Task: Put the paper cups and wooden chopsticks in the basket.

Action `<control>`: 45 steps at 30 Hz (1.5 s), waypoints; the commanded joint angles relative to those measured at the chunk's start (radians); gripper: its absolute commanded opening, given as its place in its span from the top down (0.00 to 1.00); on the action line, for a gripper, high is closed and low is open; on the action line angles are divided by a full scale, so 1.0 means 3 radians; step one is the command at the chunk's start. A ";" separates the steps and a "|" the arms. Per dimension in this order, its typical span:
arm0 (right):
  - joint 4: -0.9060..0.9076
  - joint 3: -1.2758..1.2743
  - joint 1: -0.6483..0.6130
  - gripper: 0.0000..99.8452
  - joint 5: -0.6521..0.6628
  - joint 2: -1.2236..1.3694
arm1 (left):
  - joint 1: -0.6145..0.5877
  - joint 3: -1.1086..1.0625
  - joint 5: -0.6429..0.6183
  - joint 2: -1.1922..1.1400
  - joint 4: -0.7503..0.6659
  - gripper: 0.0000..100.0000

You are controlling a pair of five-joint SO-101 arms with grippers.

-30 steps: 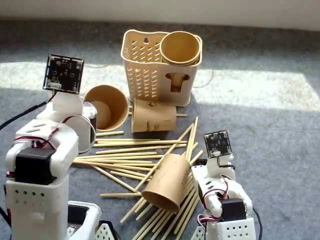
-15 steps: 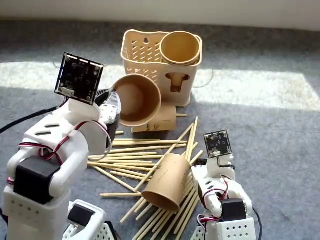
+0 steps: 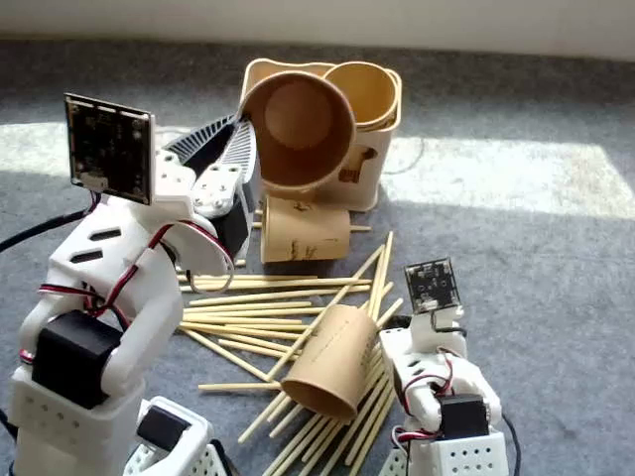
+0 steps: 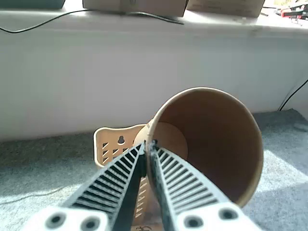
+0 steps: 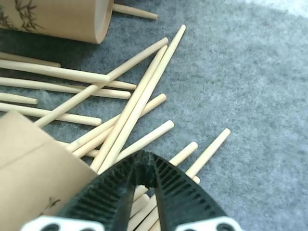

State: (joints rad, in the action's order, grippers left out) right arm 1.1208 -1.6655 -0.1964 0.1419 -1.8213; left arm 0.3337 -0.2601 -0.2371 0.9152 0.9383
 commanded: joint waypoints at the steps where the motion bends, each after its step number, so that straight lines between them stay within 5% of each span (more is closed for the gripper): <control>1: -0.0095 -0.0018 0.0064 0.99 0.0000 -0.0033 | 0.0176 -0.0100 -0.0061 -0.0028 -0.0399 0.99; 20: -0.0095 -0.0018 0.0064 0.99 0.0000 -0.0033 | 0.0309 -0.0422 -0.0061 -0.0678 -0.1458 0.99; 31: -0.0176 -0.0038 0.0064 0.99 0.0000 -0.0033 | 0.0054 -0.0054 -0.0066 -0.1445 -0.1473 0.99; 45: -0.0182 -0.0038 0.0064 0.99 0.0000 -0.0033 | 0.0049 0.0212 -0.0153 -0.1506 -0.1478 0.99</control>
State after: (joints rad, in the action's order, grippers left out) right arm 1.0932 -1.6671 -0.1964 0.1419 -1.8213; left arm 0.3491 -0.2723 -0.2401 0.4595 0.5040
